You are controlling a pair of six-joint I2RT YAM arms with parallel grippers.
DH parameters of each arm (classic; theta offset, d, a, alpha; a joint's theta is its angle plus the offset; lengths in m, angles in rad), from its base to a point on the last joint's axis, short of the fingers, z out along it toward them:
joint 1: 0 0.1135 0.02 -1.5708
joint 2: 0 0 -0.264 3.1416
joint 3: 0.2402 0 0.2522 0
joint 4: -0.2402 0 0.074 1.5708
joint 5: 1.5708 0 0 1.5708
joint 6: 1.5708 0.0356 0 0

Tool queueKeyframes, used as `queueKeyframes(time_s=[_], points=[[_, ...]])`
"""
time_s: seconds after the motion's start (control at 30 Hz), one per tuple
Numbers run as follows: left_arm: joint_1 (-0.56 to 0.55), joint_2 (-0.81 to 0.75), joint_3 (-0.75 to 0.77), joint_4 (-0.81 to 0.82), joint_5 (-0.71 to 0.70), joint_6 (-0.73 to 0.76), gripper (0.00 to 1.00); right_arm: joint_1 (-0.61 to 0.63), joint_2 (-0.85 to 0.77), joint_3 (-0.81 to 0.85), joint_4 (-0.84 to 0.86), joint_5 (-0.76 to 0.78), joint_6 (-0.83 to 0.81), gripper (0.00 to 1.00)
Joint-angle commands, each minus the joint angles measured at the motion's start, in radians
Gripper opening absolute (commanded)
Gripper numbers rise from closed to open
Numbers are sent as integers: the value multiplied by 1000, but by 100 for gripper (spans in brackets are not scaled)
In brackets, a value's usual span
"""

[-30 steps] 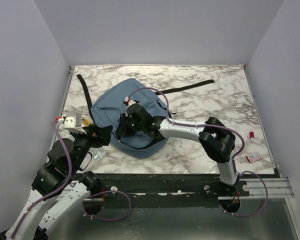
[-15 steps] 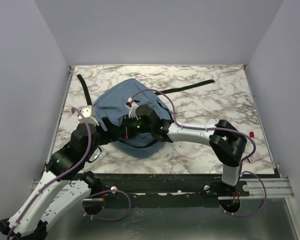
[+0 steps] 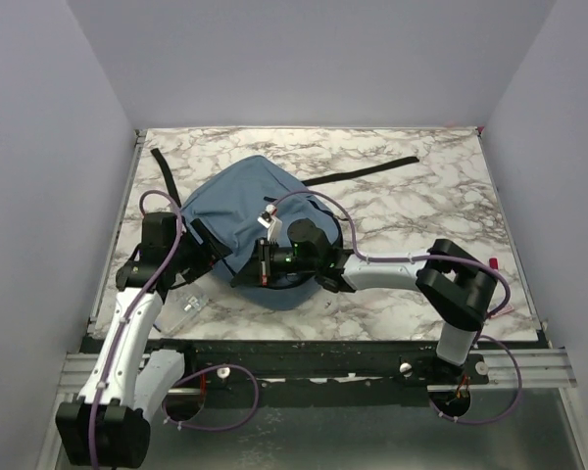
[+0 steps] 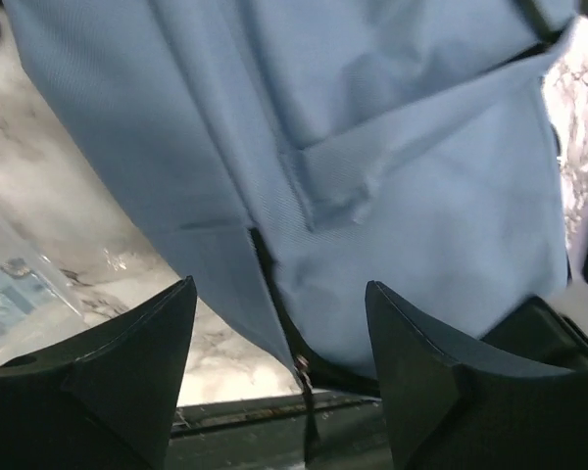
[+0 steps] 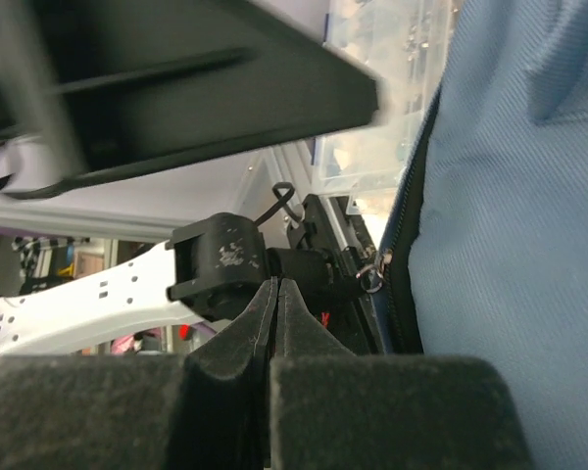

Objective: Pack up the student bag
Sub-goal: Zip the student bag at the center of the board.

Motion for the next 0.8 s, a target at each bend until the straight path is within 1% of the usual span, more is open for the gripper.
queueKeyframes(time_s=[0.0, 0.07, 0.13, 0.2, 0.23, 0.33, 0.4, 0.47, 0.53, 0.63, 0.7, 0.77], points=[[100, 78, -106, 127, 307, -89, 71, 7, -6, -15, 147, -141, 45, 1], [103, 111, -134, 158, 311, -99, 70, 8, -8, -23, 148, -141, 47, 1], [138, 150, -163, 198, 312, -111, 67, 8, -21, -35, 146, -139, 48, 1], [153, 195, -185, 243, 325, -134, 59, 8, -51, -61, 140, -116, 48, 1], [161, 223, -193, 270, 336, -147, 51, 7, -74, -80, 132, -95, 47, 1], [186, 280, -206, 313, 323, -163, 25, 7, -152, -154, 101, -25, 44, 1], [214, 295, -214, 323, 302, -161, 12, 1, -226, -238, 122, 35, 70, 1], [234, 287, -226, 334, 274, -149, 10, -13, -316, -331, 142, 90, 103, 1], [248, 279, -230, 336, 255, -130, 8, -33, -434, -427, 124, 171, 130, 1], [270, 278, -225, 336, 250, -107, 5, -70, -655, -548, -33, 323, 148, 0], [283, 280, -221, 333, 254, -91, 2, -108, -805, -592, -193, 430, 137, 1], [285, 281, -220, 334, 262, -81, 1, -149, -911, -603, -327, 506, 92, 1]])
